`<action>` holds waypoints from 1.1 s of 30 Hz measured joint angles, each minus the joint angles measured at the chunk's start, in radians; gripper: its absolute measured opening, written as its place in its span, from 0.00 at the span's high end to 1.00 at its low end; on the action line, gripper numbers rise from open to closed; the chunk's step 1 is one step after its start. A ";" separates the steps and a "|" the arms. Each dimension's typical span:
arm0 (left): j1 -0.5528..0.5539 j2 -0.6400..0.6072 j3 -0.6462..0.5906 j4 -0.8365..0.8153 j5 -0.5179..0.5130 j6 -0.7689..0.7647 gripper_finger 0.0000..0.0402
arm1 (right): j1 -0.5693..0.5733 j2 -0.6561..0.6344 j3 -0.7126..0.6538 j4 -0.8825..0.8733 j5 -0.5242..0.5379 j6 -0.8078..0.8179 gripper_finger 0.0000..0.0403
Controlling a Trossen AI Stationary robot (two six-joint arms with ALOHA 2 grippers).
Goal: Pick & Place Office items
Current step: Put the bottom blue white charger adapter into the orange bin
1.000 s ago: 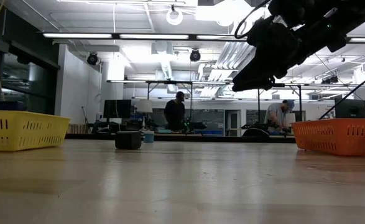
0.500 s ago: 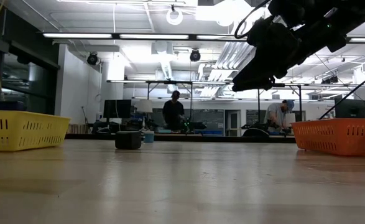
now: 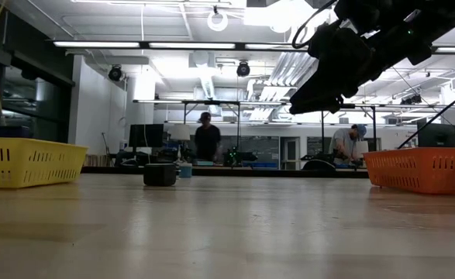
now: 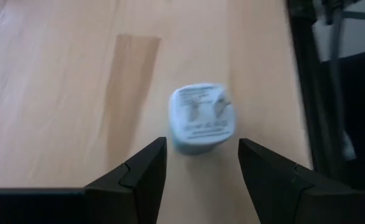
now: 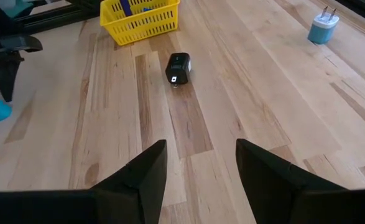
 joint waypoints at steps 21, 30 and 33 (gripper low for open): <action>0.039 0.060 0.000 0.109 0.018 0.031 0.52 | 0.000 0.000 0.000 -0.015 -0.001 0.000 0.56; 0.045 0.061 0.000 0.114 0.023 0.045 0.52 | 0.000 0.000 0.000 -0.030 -0.001 0.000 0.56; 0.047 0.061 0.000 0.115 0.024 0.045 0.52 | 0.000 0.000 0.000 -0.030 -0.001 0.000 0.56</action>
